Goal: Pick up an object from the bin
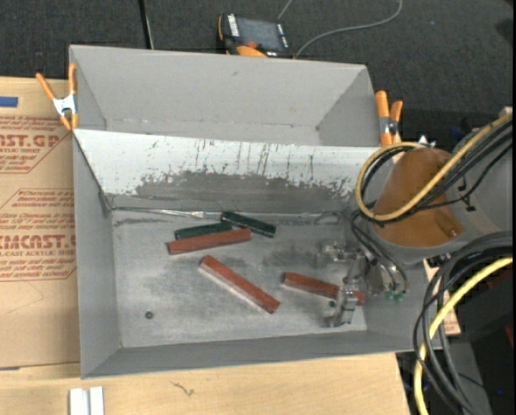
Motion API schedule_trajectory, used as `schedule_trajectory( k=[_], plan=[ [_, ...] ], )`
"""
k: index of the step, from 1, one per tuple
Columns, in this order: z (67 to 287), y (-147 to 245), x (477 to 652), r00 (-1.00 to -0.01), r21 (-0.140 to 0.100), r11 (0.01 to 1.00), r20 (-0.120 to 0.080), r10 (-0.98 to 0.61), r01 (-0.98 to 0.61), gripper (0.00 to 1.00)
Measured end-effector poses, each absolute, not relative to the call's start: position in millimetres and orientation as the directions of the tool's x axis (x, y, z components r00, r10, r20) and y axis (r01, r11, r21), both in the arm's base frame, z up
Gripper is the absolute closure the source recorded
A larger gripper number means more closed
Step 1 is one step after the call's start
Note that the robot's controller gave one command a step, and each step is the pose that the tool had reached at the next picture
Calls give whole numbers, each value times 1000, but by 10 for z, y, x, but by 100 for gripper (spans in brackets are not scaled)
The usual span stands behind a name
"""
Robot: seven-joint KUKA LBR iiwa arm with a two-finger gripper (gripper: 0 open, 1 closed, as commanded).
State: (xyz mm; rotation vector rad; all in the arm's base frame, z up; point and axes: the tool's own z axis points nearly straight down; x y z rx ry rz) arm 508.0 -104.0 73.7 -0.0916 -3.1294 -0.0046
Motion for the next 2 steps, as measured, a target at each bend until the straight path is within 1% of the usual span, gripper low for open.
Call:
schedule_trajectory(
  k=[1,2],
  plan=[
    [786,-1049,5121,-998,0,998,0,58,58,100],
    [2250,-1052,5090,-999,-2,999,-10,35,35,100]
  ],
)
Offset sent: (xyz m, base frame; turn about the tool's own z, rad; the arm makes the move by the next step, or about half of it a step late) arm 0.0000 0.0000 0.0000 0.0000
